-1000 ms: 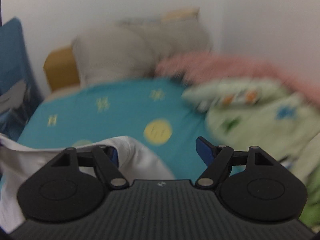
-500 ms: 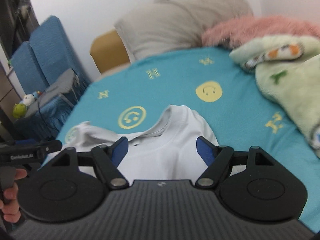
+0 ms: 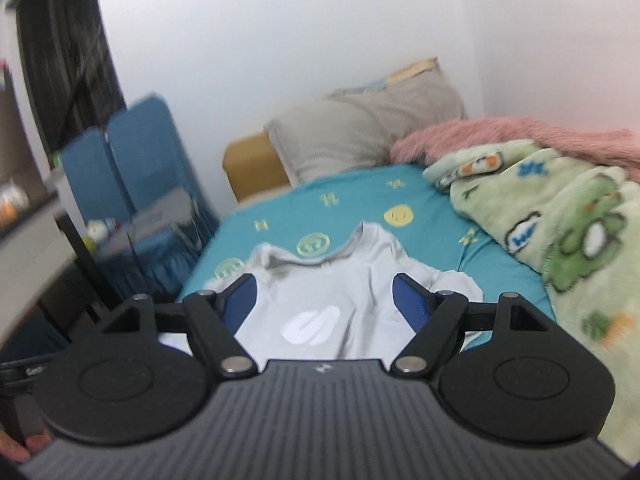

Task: Fold clothes

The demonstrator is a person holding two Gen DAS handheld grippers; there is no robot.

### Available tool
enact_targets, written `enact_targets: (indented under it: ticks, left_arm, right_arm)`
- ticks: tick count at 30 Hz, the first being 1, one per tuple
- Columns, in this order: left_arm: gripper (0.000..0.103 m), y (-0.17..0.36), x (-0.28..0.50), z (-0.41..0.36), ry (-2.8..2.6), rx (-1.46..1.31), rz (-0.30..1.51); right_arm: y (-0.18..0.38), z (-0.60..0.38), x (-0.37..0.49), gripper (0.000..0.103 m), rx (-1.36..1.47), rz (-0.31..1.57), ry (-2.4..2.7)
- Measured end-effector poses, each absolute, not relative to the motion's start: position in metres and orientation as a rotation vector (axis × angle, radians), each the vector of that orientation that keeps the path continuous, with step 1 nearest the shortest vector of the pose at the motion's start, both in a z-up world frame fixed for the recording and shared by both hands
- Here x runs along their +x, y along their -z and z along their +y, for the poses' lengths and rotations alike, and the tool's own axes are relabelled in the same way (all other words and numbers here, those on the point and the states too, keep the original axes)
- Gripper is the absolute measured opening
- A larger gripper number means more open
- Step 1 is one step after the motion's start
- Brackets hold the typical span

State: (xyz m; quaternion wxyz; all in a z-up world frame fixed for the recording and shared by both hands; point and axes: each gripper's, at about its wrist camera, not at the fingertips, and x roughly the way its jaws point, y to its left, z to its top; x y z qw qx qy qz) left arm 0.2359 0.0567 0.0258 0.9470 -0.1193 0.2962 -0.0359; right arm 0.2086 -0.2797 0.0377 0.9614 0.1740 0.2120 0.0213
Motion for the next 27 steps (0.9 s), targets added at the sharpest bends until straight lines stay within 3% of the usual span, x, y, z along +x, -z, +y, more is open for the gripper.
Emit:
enact_targets:
  ticks: [4, 8, 15, 22, 26, 27]
  left_arm:
    - [0.103, -0.057, 0.223, 0.090, 0.033, -0.422, 0.554]
    - [0.099, -0.047, 0.241, 0.122, -0.018, -0.552, 0.582]
    - [0.089, 0.033, 0.294, 0.156, -0.091, -0.640, 0.687]
    - [0.086, 0.106, 0.379, 0.160, -0.121, -0.623, 0.740]
    - [0.075, 0.140, 0.427, 0.147, -0.098, -0.582, 0.769]
    - [0.068, 0.146, 0.435, 0.142, -0.100, -0.552, 0.779]
  right_arm:
    - [-0.046, -0.280, 0.170, 0.076, 0.434, 0.437, -0.042]
    - [-0.018, -0.278, 0.142, 0.076, 0.470, 0.448, -0.046]
    - [0.050, -0.271, 0.147, 0.077, 0.496, 0.569, -0.042]
    - [0.071, -0.261, 0.190, 0.076, 0.402, 0.558, -0.083]
    - [0.095, -0.268, 0.212, 0.076, 0.418, 0.607, -0.062]
    - [0.100, -0.271, 0.217, 0.076, 0.434, 0.621, -0.057]
